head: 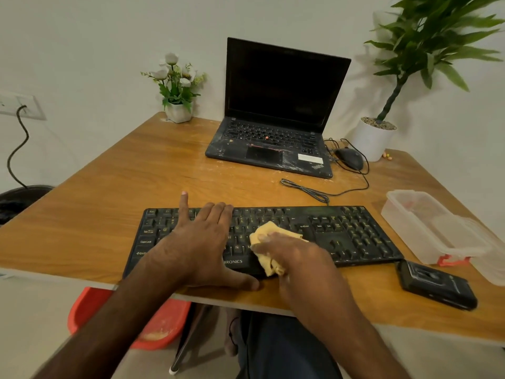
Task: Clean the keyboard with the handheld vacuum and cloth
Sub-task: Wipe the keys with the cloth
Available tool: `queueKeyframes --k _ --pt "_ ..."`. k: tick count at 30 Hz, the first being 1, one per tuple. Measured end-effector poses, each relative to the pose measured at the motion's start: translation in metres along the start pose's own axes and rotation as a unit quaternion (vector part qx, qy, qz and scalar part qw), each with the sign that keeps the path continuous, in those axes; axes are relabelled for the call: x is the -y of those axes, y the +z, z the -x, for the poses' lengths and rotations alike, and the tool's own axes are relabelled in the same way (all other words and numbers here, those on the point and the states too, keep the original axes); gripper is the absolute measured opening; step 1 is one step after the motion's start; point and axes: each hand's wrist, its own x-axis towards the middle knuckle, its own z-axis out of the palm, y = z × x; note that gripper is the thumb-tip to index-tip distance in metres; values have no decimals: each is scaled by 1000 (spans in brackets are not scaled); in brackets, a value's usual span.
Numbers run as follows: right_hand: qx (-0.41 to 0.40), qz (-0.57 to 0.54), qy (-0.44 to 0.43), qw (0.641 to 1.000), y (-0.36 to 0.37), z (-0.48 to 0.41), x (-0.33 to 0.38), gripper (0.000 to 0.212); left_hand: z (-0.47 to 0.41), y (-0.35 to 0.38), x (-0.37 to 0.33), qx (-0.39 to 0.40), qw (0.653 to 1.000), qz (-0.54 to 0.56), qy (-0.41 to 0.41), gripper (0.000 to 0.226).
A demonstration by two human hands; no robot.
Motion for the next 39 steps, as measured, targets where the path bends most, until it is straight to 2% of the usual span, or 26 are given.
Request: queueKeyframes --k 2,4,6,7,9,11,16,18,19,21,23,26,28,31,33,34,36,38,39 --pt "-4 -57 0 998 -6 2 -6 64 1 1 0 -5 1000 2 0 148" --pt "-73 -121 6 990 -11 -9 -23 61 2 3 0 -4 1000 7 -3 147" --pt "-162 -110 28 980 -11 -29 -37 58 3 4 0 -8 1000 15 -3 146" --pt "-179 -92 43 979 -8 -37 -40 57 4 4 0 -13 1000 20 -3 146" --pt "-152 -52 66 985 3 -41 -35 55 5 5 1 -21 999 25 -6 147" --pt "-129 -18 49 990 11 -31 -22 56 4 5 1 -24 999 24 -7 147" --pt "-40 -67 -9 997 11 11 8 65 1 7 1 -18 1000 24 -6 149" --pt "-58 -107 9 993 3 6 2 64 2 7 1 -16 1000 26 -6 151" --pt "-91 -114 24 989 -1 -1 -7 63 2 7 1 -15 1000 24 -4 151" --pt "-182 -90 45 978 -6 -20 -27 61 2 7 2 -13 1000 22 -4 150" --pt "-213 -53 66 973 -4 -34 -35 58 2 6 1 -13 1000 20 -5 149" --pt "-159 -4 77 984 15 -31 -24 56 2 6 1 -15 1000 18 -5 149" --pt "-134 3 52 990 23 -20 -11 58 0 7 1 -14 1000 19 -9 147" --pt "-57 -18 0 998 20 -1 11 57 0 6 0 -8 1000 14 -11 146" --pt "-34 -66 -23 997 11 2 14 58 1 7 0 -10 1000 18 -11 147" --pt "-38 -92 -14 995 5 -3 10 58 1 7 0 -16 1000 23 -10 147" --pt "-101 -106 29 989 -5 -20 -9 57 1 8 1 -25 999 30 -6 147" --pt "-181 -72 69 978 -9 -38 -29 56 1 8 2 -27 999 29 -6 148" --pt "-194 -51 84 976 -7 -44 -35 55 1 8 2 -27 999 28 -6 148"
